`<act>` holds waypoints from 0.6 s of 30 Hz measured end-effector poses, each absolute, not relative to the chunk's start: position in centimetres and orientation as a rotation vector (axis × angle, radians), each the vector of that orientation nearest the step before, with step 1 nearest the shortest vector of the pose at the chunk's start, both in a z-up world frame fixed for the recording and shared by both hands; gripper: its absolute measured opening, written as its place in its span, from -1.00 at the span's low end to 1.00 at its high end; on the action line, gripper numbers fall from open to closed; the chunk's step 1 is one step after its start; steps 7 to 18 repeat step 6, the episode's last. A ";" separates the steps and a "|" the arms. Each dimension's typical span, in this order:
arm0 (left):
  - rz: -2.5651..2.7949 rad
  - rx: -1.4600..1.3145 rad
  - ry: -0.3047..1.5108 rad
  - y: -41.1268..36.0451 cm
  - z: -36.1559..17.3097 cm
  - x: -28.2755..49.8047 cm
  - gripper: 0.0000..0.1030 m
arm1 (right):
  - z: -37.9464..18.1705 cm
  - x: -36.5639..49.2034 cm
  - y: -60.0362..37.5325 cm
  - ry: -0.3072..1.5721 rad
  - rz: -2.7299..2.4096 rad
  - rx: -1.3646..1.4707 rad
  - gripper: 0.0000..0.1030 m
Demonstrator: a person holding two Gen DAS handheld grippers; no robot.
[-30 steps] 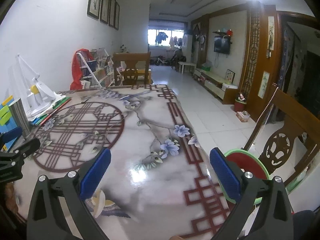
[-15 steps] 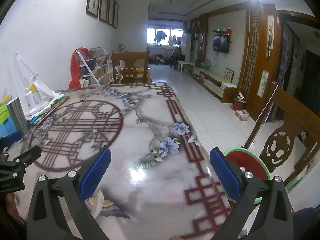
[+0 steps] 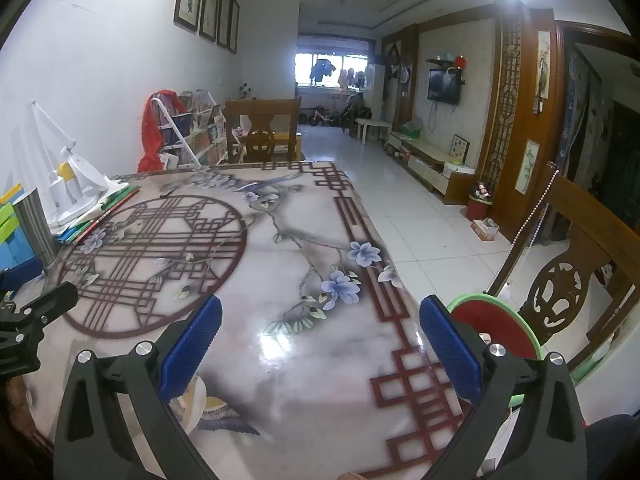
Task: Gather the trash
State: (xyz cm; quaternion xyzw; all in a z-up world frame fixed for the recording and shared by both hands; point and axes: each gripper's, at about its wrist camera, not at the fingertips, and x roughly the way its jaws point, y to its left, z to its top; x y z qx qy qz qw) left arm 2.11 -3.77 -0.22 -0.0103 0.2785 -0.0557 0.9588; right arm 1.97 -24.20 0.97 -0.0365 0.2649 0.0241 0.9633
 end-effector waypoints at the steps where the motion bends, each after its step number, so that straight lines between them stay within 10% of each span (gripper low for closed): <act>1: -0.110 -0.022 0.569 -3.8 -0.3 2.2 0.90 | 0.9 2.0 -24.2 0.537 0.048 -0.074 0.86; 18: -0.105 -0.022 0.567 -3.9 -0.3 2.2 0.90 | 1.0 2.0 -24.2 0.537 0.050 -0.074 0.86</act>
